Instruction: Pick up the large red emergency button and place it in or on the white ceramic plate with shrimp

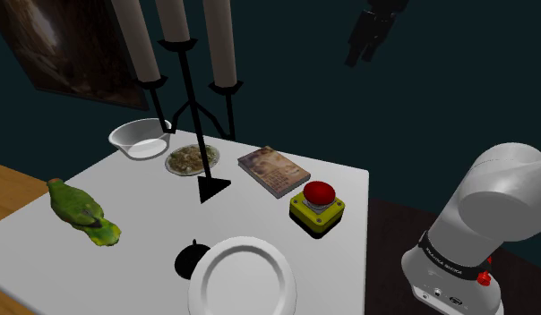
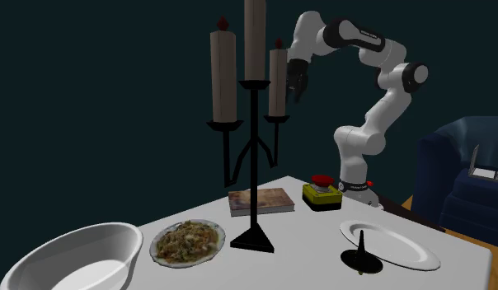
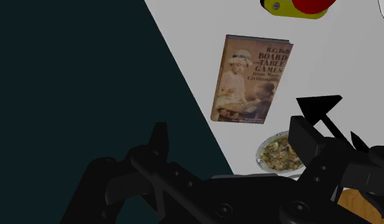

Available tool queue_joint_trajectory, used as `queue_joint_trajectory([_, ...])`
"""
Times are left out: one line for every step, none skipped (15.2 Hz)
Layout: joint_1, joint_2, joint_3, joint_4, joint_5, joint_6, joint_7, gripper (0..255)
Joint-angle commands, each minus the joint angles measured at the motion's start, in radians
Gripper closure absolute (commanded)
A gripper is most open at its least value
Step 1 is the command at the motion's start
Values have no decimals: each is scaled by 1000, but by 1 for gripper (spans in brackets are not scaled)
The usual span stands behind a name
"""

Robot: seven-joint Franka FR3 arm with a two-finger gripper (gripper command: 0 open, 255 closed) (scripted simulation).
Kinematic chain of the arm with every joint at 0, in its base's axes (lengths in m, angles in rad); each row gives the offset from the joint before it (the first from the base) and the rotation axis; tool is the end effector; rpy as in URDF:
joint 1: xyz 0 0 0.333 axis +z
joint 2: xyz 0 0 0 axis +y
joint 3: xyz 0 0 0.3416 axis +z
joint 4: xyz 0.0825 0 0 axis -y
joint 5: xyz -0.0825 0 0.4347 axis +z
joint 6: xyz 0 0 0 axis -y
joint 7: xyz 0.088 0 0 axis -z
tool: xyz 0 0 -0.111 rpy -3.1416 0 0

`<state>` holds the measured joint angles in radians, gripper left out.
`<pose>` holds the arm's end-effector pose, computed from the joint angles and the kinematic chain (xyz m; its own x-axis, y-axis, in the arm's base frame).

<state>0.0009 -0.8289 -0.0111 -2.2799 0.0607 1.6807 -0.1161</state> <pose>0.3366 0.0011 0.6707 0.9671 0.1007 0.2338 0.1134 -0.9927 -0.0416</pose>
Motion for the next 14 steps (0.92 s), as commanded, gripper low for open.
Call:
queue_joint_trajectory([0,0,0,0,0,0,0,0])
queue_joint_trajectory([5,-18,14,-36,5,16,8,0])
queue_joint_trajectory([11,-36,28,-70,11,32,16,0])
queue_joint_trajectory([18,-52,43,-104,17,48,24,0])
queue_joint_trajectory([24,-69,58,-138,24,64,32,0])
queue_joint_trajectory([32,-84,73,-170,32,80,41,0])
queue_joint_trajectory([40,-99,88,-202,40,96,49,0])
queue_joint_trajectory([48,-114,104,-234,48,111,58,0])
queue_joint_trajectory([57,-128,121,-264,57,127,67,0])
queue_joint_trajectory([67,-140,137,-294,67,143,76,0])
queue_joint_trajectory([77,-153,154,-323,77,159,86,0])
queue_joint_trajectory([88,-164,172,-352,88,175,95,0])
queue_joint_trajectory([100,-174,190,-380,99,191,105,0])
queue_joint_trajectory([113,-183,209,-407,111,208,116,0])
